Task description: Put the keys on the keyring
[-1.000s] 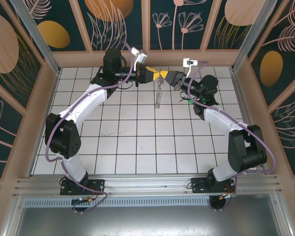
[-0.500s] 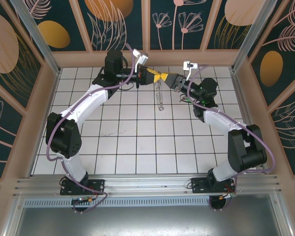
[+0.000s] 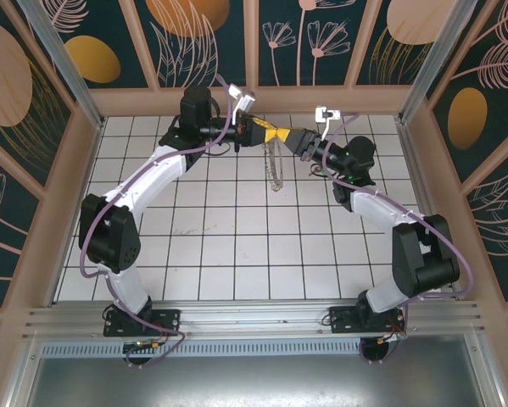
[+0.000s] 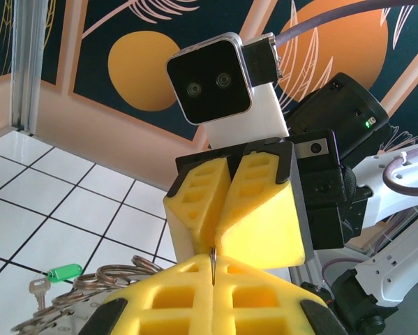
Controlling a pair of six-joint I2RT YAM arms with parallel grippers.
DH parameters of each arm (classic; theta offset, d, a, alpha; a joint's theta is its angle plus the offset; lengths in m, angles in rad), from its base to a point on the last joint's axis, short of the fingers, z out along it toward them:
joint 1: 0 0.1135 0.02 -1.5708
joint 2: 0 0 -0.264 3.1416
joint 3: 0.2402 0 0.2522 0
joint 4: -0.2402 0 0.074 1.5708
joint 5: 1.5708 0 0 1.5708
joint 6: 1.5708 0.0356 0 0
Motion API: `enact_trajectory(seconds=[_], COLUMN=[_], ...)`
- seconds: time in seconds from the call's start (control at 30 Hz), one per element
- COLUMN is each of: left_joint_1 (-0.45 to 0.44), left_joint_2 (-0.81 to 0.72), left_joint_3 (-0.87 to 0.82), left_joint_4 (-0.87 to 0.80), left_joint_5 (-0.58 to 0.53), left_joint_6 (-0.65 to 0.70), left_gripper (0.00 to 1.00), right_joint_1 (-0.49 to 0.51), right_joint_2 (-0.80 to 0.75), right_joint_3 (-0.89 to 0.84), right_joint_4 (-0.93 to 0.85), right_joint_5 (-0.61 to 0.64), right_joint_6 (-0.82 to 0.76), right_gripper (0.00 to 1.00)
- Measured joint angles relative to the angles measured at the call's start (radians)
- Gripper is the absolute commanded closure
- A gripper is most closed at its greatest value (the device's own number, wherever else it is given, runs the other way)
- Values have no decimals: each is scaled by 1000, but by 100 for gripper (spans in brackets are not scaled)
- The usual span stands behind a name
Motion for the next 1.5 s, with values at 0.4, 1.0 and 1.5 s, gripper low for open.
enact_trajectory(seconds=[0.4, 1.0, 1.5], left_joint_1=[3, -1, -1], left_joint_2=[0, 0, 0], left_joint_3=[0, -3, -11], left_joint_4=[1, 10, 7], left_joint_5=[8, 2, -10], left_joint_6=[-13, -20, -20], left_gripper=[80, 88, 99], right_joint_1=[0, -7, -18], right_joint_2=[11, 1, -5], right_joint_3=[2, -10, -29], right_joint_4=[21, 19, 19], right_joint_5=[-5, 2, 17], right_joint_6=[-1, -1, -1], right_gripper=[100, 100, 100])
